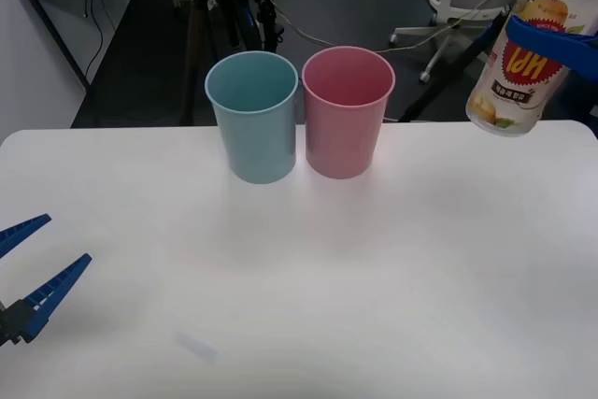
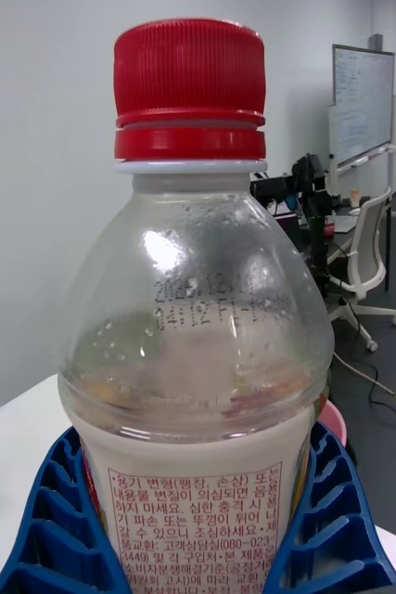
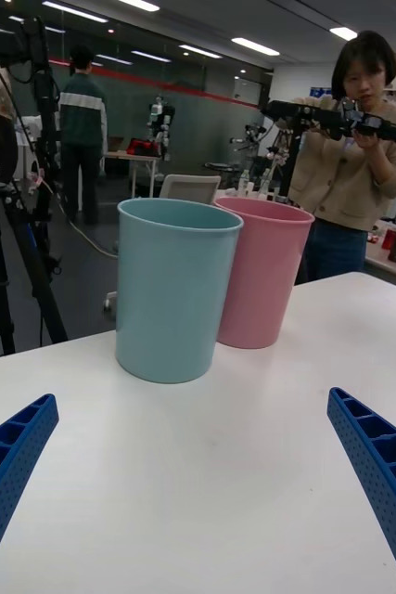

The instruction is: Grasp the object on the table and drop it into the matching bin: aluminum can to the light blue bin, PET bottle to the pink bin.

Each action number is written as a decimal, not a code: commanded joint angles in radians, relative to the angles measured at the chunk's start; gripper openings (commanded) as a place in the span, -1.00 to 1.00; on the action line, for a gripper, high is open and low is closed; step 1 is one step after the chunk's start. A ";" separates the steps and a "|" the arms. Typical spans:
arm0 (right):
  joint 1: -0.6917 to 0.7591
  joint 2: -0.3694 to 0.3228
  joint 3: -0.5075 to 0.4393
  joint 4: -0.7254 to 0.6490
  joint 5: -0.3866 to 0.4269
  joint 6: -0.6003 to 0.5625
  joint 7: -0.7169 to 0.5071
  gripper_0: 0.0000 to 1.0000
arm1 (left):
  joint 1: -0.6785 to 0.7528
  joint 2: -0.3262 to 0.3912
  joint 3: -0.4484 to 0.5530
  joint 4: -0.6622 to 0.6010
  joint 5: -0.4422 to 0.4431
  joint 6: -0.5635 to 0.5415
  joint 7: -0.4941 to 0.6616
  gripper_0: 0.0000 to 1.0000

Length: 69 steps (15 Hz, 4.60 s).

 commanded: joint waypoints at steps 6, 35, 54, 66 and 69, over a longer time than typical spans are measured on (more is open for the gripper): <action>-0.532 0.009 0.428 0.074 -0.005 0.163 0.000 -1.00 | 0.000 0.000 0.000 0.000 0.000 0.000 0.000 1.00; -1.334 0.722 1.048 0.942 0.427 0.287 0.018 -1.00 | 0.000 0.000 0.000 0.000 0.000 0.000 0.000 1.00; -1.334 0.739 1.054 0.942 0.469 0.287 -0.025 1.00 | 0.000 0.000 0.000 0.000 0.000 0.000 0.000 1.00; -1.278 0.684 1.000 0.833 0.459 0.302 -0.014 1.00 | 0.000 0.000 0.000 0.000 0.000 0.000 0.000 1.00; -1.192 0.595 0.956 0.693 0.450 0.301 -0.017 1.00 | 0.000 0.000 0.000 0.000 0.000 0.000 0.000 1.00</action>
